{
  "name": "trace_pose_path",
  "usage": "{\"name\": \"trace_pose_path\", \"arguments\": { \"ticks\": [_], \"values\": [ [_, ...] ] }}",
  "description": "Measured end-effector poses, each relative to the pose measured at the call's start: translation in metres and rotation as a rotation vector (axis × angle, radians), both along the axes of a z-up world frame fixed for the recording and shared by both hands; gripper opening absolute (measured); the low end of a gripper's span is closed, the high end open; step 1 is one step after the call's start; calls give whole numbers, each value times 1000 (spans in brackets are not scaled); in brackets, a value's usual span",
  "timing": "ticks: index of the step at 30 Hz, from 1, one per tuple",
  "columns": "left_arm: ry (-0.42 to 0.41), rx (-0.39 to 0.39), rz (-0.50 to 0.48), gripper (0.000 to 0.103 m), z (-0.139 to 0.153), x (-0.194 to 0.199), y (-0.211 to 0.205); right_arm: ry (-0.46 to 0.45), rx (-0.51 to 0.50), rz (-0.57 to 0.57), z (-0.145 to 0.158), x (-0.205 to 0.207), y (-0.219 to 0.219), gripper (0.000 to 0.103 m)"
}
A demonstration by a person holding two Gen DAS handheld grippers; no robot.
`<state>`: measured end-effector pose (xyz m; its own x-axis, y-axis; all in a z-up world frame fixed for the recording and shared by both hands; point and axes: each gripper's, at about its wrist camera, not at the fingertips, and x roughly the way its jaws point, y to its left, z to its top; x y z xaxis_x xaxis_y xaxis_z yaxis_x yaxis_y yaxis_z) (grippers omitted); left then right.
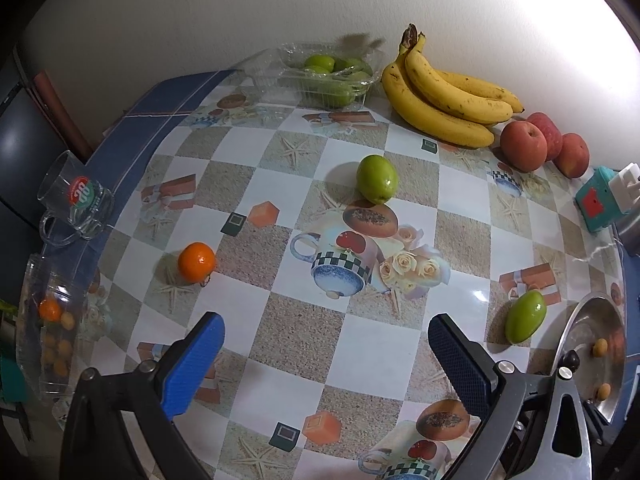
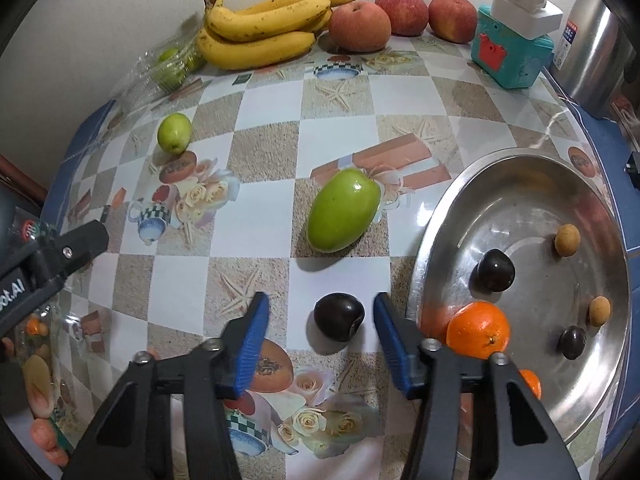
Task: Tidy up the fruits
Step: 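Grasp a dark plum on the table with the right gripper, then grasp a loose tangerine with the left gripper while the right holds the plum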
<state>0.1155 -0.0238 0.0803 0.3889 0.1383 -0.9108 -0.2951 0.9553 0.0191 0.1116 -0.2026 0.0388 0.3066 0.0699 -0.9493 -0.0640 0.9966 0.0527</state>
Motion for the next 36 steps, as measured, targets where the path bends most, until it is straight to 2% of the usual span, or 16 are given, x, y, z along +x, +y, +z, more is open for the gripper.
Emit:
{"name": "trace_pose_path", "arguments": {
  "ticks": [5, 7, 17, 22, 31, 36],
  "values": [
    [3, -9, -3, 103, -2, 1, 0, 4, -50, -3, -6, 2, 1, 47],
    [5, -14, -3, 103, -2, 1, 1, 4, -64, 3, -7, 2, 3, 42],
    [8, -30, 2, 103, -5, 3, 4, 26, -164, 24, -19, 1, 13, 34],
    [10, -39, 3, 103, -6, 3, 6, 24, -167, 27, -20, 1, 13, 31],
    [22, -42, 6, 103, -11, 5, 10, 18, -145, 10, -18, 1, 13, 30],
    [17, -24, -24, 103, -10, 8, 4, -11, -29, -31, -6, 2, -1, 30]
  ]
}}
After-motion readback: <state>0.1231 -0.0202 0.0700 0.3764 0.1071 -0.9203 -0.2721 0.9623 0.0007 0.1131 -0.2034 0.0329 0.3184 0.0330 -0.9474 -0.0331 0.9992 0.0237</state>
